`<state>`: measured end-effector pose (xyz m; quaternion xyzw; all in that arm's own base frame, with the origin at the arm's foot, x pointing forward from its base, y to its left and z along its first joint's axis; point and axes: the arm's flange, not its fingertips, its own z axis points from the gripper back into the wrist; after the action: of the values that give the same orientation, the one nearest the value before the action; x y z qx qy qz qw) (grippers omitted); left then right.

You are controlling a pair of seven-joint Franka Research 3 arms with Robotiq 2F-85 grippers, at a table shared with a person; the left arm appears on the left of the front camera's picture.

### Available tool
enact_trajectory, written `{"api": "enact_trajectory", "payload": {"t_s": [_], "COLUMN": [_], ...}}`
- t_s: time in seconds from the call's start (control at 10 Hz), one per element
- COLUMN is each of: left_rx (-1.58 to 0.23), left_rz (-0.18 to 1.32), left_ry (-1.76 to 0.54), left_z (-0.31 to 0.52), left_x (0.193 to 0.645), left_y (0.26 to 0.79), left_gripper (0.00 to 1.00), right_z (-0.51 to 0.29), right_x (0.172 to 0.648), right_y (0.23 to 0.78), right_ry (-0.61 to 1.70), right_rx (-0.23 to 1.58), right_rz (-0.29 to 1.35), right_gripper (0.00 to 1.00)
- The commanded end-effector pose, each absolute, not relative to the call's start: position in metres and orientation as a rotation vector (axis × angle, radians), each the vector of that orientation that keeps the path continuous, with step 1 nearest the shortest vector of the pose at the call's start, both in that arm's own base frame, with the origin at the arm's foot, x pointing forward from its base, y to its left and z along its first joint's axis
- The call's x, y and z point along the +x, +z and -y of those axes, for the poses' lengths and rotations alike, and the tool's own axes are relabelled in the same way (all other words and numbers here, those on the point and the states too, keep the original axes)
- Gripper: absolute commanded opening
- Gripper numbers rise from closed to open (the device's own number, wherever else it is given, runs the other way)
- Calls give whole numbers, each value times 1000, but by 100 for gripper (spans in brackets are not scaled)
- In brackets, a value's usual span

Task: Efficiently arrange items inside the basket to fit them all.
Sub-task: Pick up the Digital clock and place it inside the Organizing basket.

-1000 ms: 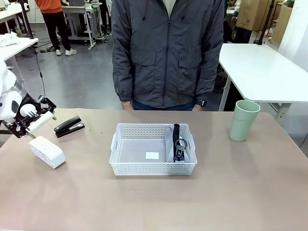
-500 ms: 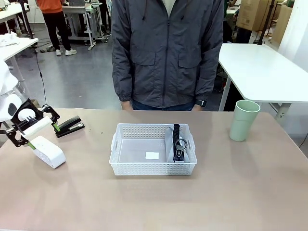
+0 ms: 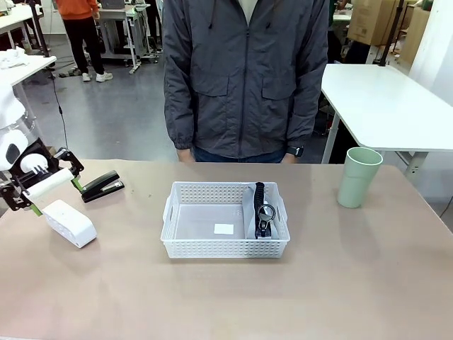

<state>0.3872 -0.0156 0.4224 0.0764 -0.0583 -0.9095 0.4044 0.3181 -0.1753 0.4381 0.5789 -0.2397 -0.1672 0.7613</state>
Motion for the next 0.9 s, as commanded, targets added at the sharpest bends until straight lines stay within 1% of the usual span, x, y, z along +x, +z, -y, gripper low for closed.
{"api": "enact_trajectory", "payload": {"t_s": [0.0,0.2,0.5,0.7,0.8], "left_rx": [165,146,102,51,136], "left_rz": [109,111,71,72,71], "left_ry": [-2278,-2265,-2251,-2267,-2250], "left_z": [13,10,7,6,4], "left_x": [369,370,377,377,380], "left_y": [397,391,365,348,342], "left_gripper": [100,100,100,100,100], "right_z": [176,176,176,176,176], "right_x": [317,317,317,317,317], "right_y": [439,439,439,439,439], "right_ry": [-356,-356,-356,-356,-356], "right_rx": [1265,1265,1265,1265,1265], "right_rz": [527,527,527,527,527], "right_gripper": [100,100,100,100,100]}}
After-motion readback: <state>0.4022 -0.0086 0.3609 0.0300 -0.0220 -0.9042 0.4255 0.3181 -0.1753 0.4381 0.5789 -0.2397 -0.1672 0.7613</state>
